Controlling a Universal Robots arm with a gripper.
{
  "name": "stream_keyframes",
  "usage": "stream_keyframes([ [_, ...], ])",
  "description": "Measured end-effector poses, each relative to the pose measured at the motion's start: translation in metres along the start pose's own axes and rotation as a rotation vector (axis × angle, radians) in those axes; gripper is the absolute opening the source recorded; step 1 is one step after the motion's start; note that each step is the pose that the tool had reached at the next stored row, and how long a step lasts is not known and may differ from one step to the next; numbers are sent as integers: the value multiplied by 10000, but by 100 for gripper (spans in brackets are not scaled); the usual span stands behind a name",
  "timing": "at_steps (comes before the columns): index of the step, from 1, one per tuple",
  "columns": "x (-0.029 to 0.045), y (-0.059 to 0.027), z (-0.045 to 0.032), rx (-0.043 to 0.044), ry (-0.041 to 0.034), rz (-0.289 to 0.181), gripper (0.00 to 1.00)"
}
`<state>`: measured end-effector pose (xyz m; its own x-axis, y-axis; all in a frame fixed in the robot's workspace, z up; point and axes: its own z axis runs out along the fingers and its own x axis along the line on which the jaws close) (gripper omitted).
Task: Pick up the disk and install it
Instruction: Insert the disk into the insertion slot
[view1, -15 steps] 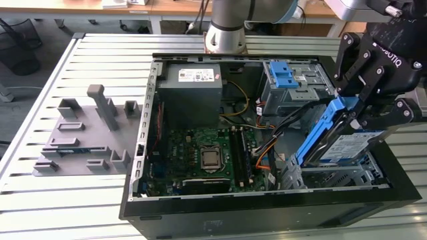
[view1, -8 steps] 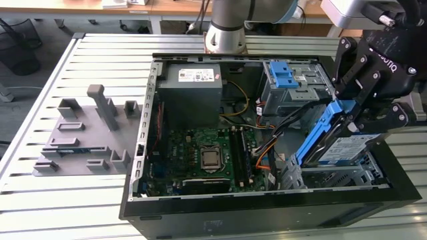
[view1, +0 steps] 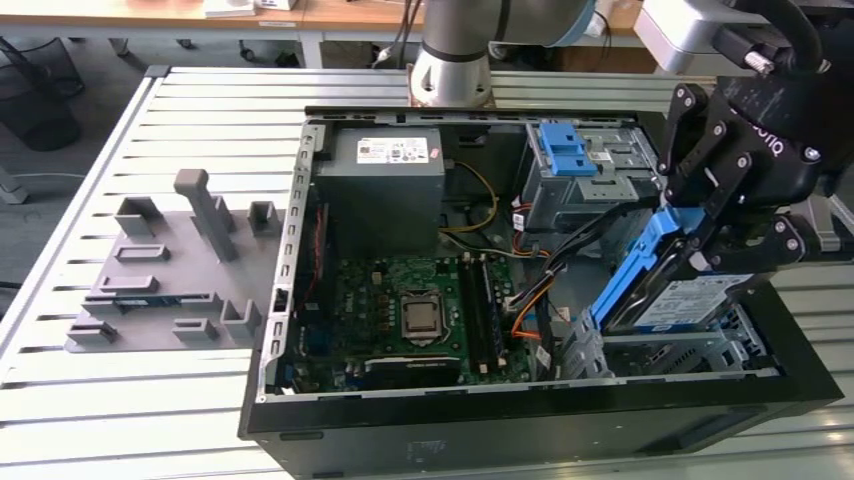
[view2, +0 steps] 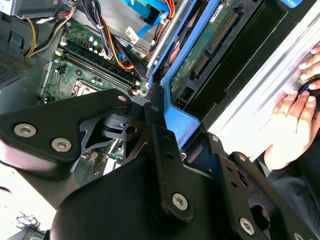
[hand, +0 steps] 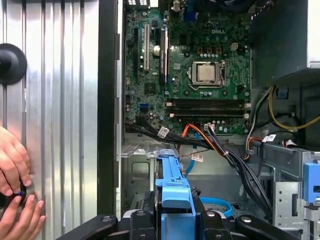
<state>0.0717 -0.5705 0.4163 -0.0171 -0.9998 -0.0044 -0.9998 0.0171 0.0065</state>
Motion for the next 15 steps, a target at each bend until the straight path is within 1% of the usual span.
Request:
stream_keyframes([
  [6,0,0,5,0,-1,0,36],
  [15,0,-1,60,0,0,0,36],
])
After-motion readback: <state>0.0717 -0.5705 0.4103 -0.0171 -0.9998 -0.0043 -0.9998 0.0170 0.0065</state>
